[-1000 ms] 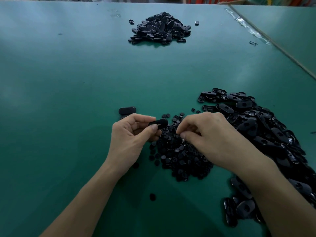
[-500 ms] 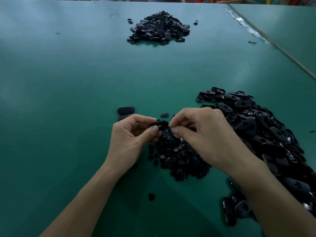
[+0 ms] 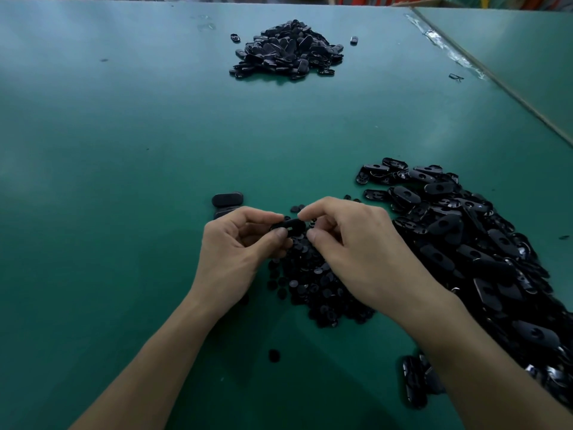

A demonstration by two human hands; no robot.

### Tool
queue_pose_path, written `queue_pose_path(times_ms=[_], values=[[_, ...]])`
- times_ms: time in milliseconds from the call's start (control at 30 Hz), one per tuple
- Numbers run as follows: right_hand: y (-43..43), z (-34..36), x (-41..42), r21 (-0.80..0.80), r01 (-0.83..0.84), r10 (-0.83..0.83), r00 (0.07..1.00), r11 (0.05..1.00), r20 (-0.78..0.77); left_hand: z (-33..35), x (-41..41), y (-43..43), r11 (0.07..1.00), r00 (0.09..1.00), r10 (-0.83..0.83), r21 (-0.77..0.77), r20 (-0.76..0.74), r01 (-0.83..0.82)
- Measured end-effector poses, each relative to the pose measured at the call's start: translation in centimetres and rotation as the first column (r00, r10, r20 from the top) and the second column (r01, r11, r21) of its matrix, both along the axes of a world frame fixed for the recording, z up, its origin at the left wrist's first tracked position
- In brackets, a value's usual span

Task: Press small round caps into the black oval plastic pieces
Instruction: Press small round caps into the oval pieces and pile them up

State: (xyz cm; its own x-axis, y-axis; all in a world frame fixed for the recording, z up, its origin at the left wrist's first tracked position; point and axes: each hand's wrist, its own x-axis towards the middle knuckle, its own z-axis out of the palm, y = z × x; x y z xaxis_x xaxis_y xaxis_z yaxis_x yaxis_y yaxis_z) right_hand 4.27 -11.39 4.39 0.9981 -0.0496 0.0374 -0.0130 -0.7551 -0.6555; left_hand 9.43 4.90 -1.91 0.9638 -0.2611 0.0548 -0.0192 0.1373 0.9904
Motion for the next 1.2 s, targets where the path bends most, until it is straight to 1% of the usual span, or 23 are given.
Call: queue_pose_path(times_ms=[100, 267, 600, 900, 1033, 1200], values=[[0.16, 0.07, -0.04, 0.018, 0.005, -0.005, 1.0, 1.0, 0.01, 0.02, 0.01, 0.02, 1.0, 1.0, 0.0, 0.003, 0.004, 0.0], [0.17, 0.01, -0.02, -0.048, -0.014, 0.013, 1.0, 0.999, -0.02, 0.04, -0.01, 0.09, 1.0, 1.0, -0.009, -0.007, -0.001, 0.009], [0.25, 0.14, 0.11, -0.006, 0.007, -0.008, 0.999, 1.0, -0.033, -0.13, 0.04, 0.04, 1.0, 1.0, -0.004, 0.008, 0.006, 0.004], [0.53, -0.4, 0.1, -0.048, 0.002, -0.004, 1.0, 0.999, -0.031, 0.0, -0.03, 0.0, 1.0, 1.0, -0.005, -0.015, -0.009, 0.005], [0.51, -0.14, 0.15, -0.014, -0.005, 0.005, 1.0, 1.0, -0.009, 0.05, 0.01, 0.01, 1.0, 1.0, -0.008, -0.015, -0.017, 0.008], [0.38, -0.09, 0.15, 0.068, -0.036, 0.039, 0.999, 0.997, -0.038, 0.19, 0.0, 0.03, 1.0, 1.0, -0.009, -0.019, -0.02, 0.009]])
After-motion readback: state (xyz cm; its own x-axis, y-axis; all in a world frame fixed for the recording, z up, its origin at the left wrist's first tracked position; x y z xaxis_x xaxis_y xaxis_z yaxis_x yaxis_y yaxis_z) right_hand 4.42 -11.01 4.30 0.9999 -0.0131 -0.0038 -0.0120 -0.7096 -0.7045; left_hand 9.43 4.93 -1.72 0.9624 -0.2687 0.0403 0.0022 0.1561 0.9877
